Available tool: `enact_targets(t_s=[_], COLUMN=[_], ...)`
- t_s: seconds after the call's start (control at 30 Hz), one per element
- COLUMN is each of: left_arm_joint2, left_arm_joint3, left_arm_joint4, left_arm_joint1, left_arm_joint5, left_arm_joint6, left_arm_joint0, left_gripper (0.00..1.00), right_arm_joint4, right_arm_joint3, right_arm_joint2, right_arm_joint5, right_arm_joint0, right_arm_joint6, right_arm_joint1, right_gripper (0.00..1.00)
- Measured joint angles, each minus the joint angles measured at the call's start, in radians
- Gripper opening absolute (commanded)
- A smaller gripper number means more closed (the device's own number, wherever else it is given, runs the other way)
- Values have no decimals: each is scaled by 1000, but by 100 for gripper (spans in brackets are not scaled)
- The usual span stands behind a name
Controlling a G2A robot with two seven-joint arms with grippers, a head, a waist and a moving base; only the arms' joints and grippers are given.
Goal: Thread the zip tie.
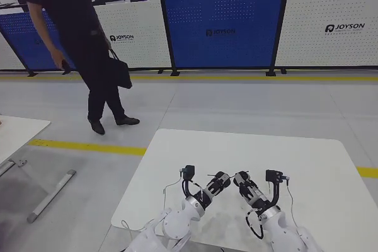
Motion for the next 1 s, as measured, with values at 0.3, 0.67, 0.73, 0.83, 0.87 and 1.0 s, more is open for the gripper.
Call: enact_targets(t_s=[0.3, 0.67, 0.73, 0.83, 0.87, 1.0], left_arm_joint2=[6, -16, -16, -14, -14, -13], left_arm_joint3=[2, -11, -12, -12, -12, -10], left_arm_joint4=[18, 21, 25, 29, 29, 27], left_arm_joint1=[-2, 1, 2, 2, 2, 1], left_arm_joint5=[14, 6, 6, 8, 9, 10], left_arm_joint6=[8, 20, 18, 14, 13, 13], left_arm_joint0=[-2, 12, 15, 16, 16, 13], left_gripper=[43, 24, 21, 17, 15, 5], right_arm_joint4=[-43, -66, -62, -58, -58, -58], right_arm_joint3=[-8, -19, -21, -22, -22, -20], right_arm_joint2=[-4, 2, 5, 7, 7, 8], right_arm_joint5=[34, 58, 60, 61, 60, 58], right_arm_joint0=[-3, -9, -10, -11, -11, -10], right_arm_joint6=[-15, -29, -31, -32, -32, -31], right_arm_joint1=[0, 0, 0, 0, 0, -1], right_gripper=[0, 0, 0, 0, 0, 0])
